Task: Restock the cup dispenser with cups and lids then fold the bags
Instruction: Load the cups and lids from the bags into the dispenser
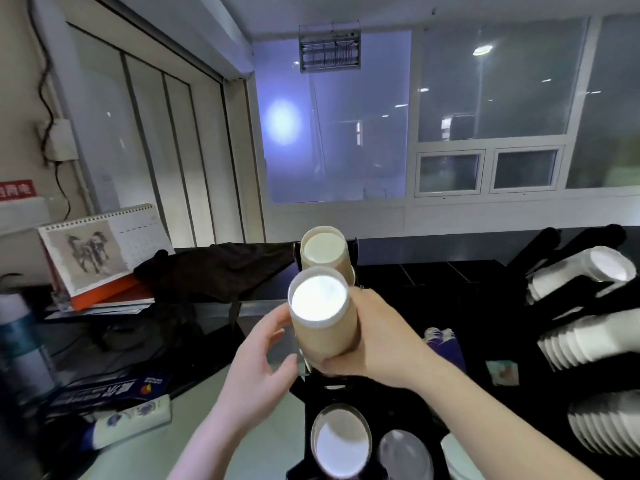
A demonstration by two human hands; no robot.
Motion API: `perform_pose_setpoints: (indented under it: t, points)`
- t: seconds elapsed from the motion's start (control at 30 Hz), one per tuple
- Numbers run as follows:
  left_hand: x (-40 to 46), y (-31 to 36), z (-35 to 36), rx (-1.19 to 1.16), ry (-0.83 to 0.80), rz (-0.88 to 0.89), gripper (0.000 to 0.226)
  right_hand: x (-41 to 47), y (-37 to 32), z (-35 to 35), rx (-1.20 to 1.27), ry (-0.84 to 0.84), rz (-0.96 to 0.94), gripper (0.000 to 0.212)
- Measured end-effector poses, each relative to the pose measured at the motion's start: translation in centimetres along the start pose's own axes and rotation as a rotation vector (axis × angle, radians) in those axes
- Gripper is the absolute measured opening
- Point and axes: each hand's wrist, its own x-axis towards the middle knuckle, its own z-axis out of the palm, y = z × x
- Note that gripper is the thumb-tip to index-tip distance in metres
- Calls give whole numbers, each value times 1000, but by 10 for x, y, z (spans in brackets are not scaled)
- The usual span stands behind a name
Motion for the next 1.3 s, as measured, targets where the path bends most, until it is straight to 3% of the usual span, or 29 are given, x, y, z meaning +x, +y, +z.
perform_pose_setpoints:
  t: [0.1,0.27,0.43,0.93,1.13,1.3]
  points:
    - [-2,3,1,-40,16,0,63,-1,12,22,-179,-5,80,82]
    - [1,17,3,-60,-8,10,61,-2,17,31,-144,19,97,78]
    - [5,15,11,-64,-2,-23,63,-5,17,25,62,72,48,76]
    - [16,10,-1,-7,-75,-14,67,-5,15,43,-56,201,52,74]
    - [8,13,0,-13,-111,1,64,-8,18,43,-88,143,131,75]
    - [1,12,5,-45,-84,5,65,-21,19,44,55,134,171,69]
